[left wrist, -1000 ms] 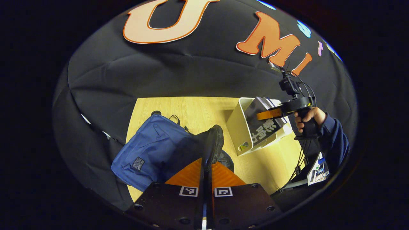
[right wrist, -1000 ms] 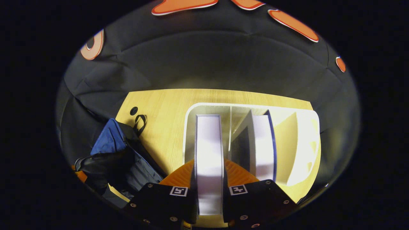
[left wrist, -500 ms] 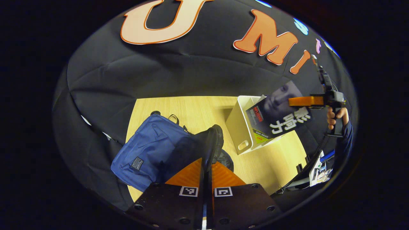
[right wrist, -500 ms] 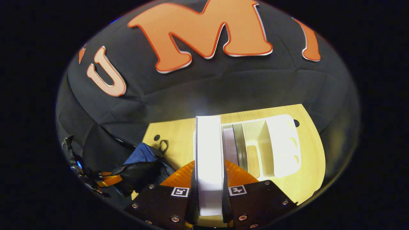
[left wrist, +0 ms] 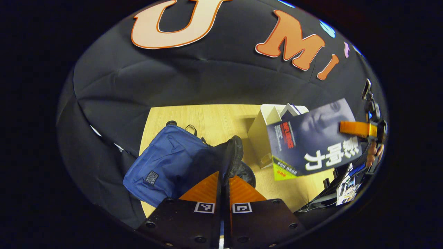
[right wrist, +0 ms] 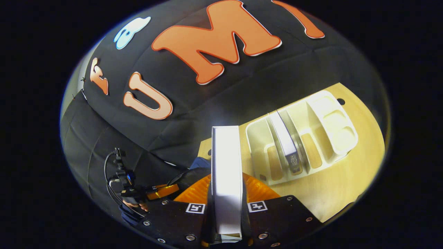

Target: Open the schoolbag, grab two books from the bookshelf and put them into the schoolbag.

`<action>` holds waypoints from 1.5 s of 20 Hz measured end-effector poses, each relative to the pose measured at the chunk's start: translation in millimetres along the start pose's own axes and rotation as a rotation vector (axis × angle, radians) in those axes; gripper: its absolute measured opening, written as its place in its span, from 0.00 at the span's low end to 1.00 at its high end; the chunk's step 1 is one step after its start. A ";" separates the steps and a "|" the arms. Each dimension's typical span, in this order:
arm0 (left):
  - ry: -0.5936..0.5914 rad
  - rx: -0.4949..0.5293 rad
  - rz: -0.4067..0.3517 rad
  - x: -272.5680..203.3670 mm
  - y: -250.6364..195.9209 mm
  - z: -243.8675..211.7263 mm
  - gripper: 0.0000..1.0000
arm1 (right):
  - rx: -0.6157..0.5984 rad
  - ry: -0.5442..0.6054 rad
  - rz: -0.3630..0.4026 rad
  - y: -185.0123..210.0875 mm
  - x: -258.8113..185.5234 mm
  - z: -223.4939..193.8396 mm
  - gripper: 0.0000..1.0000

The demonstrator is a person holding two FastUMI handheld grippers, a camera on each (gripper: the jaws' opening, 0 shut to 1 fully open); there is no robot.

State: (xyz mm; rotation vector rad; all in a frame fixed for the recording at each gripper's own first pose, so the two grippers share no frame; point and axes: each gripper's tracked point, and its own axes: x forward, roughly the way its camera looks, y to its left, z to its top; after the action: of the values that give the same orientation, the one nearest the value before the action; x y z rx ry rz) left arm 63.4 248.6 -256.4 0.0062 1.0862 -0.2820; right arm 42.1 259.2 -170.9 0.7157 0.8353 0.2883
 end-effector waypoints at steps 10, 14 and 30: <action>0.037 -0.002 0.035 2.8 2.8 3.4 0.05 | 0.272 0.082 0.052 9.0 66.8 -123.7 0.29; 0.058 -0.002 0.030 7.3 1.5 2.2 0.05 | 0.322 0.121 0.038 17.4 101.7 -168.8 0.29; 0.108 -0.002 -0.018 20.6 -13.3 -10.2 0.03 | 0.461 0.070 0.053 56.4 209.5 -204.0 0.29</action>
State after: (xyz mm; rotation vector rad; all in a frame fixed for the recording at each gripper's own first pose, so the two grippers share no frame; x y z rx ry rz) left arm 60.4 232.6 -277.5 0.0096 1.1943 -0.2995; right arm 25.5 499.4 -346.2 1.1645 0.9619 0.1684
